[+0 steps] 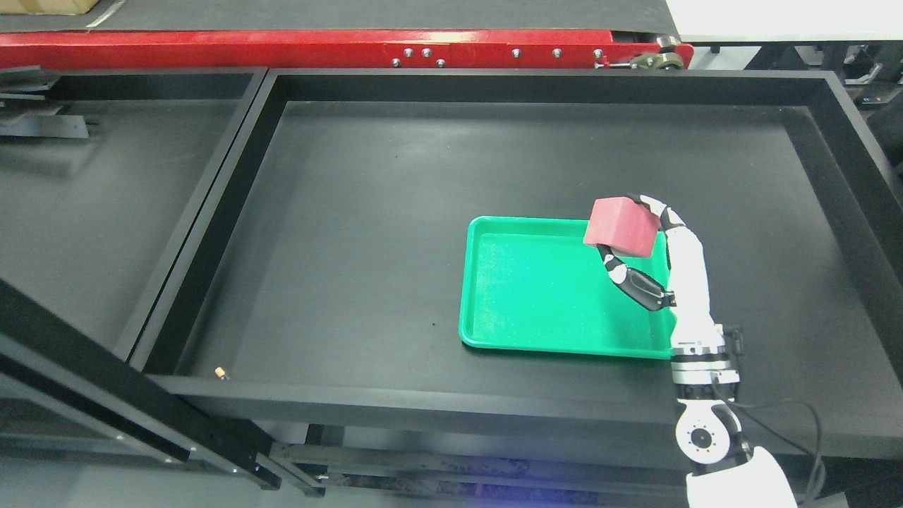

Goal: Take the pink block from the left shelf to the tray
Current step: 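Lift the pink block up out of the green tray with the right hand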

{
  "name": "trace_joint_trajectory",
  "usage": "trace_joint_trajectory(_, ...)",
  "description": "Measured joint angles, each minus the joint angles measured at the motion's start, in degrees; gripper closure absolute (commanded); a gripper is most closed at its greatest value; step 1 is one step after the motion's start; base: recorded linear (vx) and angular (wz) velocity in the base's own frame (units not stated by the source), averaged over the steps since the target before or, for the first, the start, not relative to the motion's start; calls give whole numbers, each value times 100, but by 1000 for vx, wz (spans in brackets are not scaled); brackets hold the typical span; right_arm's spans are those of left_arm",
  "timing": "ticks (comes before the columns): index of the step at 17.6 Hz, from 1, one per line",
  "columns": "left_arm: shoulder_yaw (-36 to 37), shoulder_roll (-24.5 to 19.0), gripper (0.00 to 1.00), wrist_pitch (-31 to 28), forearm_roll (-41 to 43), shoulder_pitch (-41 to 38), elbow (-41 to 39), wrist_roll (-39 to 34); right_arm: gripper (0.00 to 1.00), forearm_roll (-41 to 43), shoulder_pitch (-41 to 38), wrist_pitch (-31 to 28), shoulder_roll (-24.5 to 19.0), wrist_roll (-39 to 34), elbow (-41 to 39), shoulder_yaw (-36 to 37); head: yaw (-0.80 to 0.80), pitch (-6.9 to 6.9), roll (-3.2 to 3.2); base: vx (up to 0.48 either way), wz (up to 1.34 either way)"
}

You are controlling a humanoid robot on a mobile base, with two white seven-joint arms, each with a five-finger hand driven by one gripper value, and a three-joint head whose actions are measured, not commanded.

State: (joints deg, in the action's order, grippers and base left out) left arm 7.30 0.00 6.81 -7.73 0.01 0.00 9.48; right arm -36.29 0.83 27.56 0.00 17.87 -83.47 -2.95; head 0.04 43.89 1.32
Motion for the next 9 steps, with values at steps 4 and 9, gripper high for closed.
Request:
trace_joint_trajectory(4, -1, 0, 0, 0, 0, 0, 0, 0, 95, 51, -45, 101, 0, 3, -97, 92, 0, 0, 0, -112, 185)
trace_joint_trajectory(9, -1, 0, 0, 0, 0, 0, 0, 0, 95, 79, -68, 122, 0, 3, -173, 170, 0, 0, 0, -146, 333)
